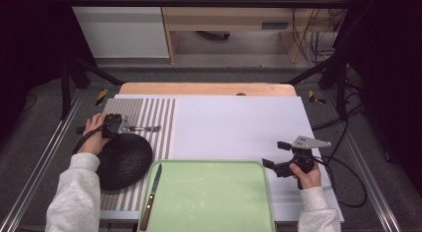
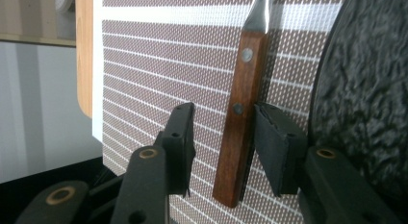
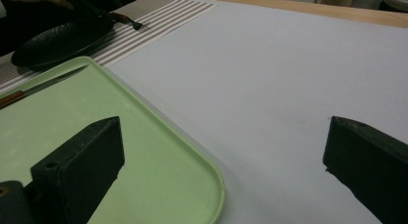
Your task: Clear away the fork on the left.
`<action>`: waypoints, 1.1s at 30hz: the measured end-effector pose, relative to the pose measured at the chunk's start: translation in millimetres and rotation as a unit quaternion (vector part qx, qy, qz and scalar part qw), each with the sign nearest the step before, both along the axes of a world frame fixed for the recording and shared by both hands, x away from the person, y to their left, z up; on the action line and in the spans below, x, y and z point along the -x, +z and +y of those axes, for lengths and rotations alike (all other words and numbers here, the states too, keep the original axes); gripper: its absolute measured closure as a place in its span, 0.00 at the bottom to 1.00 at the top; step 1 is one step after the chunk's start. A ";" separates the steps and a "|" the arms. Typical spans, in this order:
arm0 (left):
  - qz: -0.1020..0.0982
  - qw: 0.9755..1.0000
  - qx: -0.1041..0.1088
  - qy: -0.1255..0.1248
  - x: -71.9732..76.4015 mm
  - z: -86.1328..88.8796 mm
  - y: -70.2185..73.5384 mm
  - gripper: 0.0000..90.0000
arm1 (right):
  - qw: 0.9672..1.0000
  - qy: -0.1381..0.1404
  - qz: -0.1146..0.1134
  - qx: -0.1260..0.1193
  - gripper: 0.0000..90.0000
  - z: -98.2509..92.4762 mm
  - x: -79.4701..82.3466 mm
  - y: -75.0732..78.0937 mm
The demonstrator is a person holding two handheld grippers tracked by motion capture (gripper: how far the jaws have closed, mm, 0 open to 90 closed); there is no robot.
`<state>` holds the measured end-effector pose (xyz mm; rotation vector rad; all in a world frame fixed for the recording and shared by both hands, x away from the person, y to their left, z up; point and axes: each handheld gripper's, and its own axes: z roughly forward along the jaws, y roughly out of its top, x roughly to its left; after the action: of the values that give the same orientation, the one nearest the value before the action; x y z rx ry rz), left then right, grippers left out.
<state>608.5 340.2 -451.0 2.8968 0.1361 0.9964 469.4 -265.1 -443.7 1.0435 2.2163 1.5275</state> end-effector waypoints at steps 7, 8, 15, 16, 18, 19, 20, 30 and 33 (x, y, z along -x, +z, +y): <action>0.001 1.000 0.002 -0.012 -1.6 -4.3 -2.3 0.70 | 1.000 0.000 0.000 -0.001 0.01 -0.1 0.0 0.1; 0.001 1.000 0.001 -0.013 -1.8 -5.3 -2.6 0.70 | 1.000 0.000 0.000 0.000 0.01 -0.1 0.0 0.1; 0.001 0.999 -0.005 -0.032 -3.1 -13.4 -4.9 0.74 | 1.000 -0.001 0.000 -0.002 0.01 -0.2 0.0 0.3; 0.001 0.999 -0.007 -0.035 -3.4 -14.3 -5.2 0.75 | 1.000 -0.001 -0.001 -0.002 0.01 -0.2 0.0 0.3; 0.003 0.999 -0.006 -0.040 -3.9 -16.1 -6.2 0.77 | 1.000 -0.001 -0.001 -0.001 0.01 -0.2 0.0 0.3; 0.004 0.999 -0.006 -0.041 -4.0 -17.1 -6.6 0.77 | 1.000 -0.001 -0.001 -0.001 0.01 -0.2 0.0 0.3; 0.005 0.999 -0.006 -0.042 -4.3 -18.2 -7.2 0.78 | 1.000 -0.001 -0.001 -0.001 0.01 -0.2 0.0 0.3; 0.009 0.998 -0.024 -0.058 -4.0 -21.0 -8.6 0.84 | 1.000 -0.001 -0.001 -0.001 0.01 -0.2 -0.1 0.3; 0.007 0.998 -0.027 -0.061 -3.7 -21.1 -8.6 0.85 | 1.000 -0.002 -0.001 -0.002 0.01 -0.1 0.1 0.2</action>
<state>612.2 319.1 -459.6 2.9198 -0.0687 0.9741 469.3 -265.2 -443.4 1.0453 2.2103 1.5306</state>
